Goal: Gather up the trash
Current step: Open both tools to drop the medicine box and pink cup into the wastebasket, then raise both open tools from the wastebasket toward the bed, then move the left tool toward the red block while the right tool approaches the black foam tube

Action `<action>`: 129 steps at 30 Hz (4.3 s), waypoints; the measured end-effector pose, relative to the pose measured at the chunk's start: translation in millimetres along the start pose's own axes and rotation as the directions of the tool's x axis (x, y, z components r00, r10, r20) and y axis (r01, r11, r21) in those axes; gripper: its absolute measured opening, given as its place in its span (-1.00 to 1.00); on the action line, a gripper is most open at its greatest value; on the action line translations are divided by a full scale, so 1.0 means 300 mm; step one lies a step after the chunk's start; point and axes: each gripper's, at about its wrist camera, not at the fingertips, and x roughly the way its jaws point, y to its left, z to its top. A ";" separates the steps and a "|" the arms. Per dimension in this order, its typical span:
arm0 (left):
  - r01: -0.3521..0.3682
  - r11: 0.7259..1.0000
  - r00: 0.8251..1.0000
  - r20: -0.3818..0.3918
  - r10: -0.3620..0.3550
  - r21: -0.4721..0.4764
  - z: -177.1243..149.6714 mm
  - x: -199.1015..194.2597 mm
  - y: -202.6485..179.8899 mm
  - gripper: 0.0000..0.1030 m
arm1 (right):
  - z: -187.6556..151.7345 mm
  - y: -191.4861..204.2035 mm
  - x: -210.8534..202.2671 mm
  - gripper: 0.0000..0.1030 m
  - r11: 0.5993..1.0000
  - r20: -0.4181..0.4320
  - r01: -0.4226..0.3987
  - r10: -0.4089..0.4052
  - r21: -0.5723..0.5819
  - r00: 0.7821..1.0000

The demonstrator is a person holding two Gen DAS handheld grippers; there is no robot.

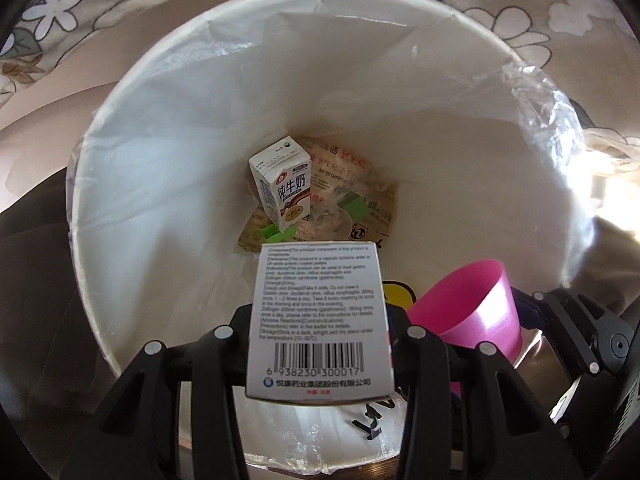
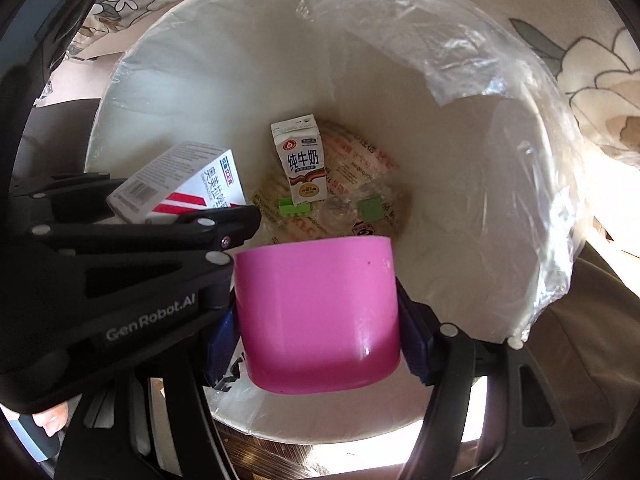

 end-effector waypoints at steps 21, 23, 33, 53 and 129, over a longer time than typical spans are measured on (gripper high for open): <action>-0.018 1.000 1.000 0.014 0.018 0.004 -0.004 -0.025 0.014 0.25 | -0.005 0.013 -0.013 0.35 0.999 -0.019 0.039 -0.039 -0.013 0.999; -0.018 1.000 1.000 0.013 0.018 0.003 -0.004 -0.025 0.015 0.25 | -0.004 0.013 -0.014 0.35 0.999 -0.018 0.038 -0.038 -0.013 0.999; -0.035 0.999 0.998 0.044 0.034 0.016 -0.036 -0.055 0.005 0.33 | -0.006 0.025 -0.019 0.35 0.999 -0.005 0.037 -0.037 -0.025 0.999; -0.064 0.985 0.903 0.429 -0.010 0.159 -0.271 -0.675 -0.049 0.37 | -0.233 0.074 -0.659 0.34 0.988 0.263 0.031 0.010 -0.154 0.965; -0.114 0.986 0.580 0.814 -0.034 0.122 1.228 -1.674 -0.271 0.76 | 1.141 -0.649 -1.816 0.47 0.957 0.811 0.271 -0.073 -0.108 0.580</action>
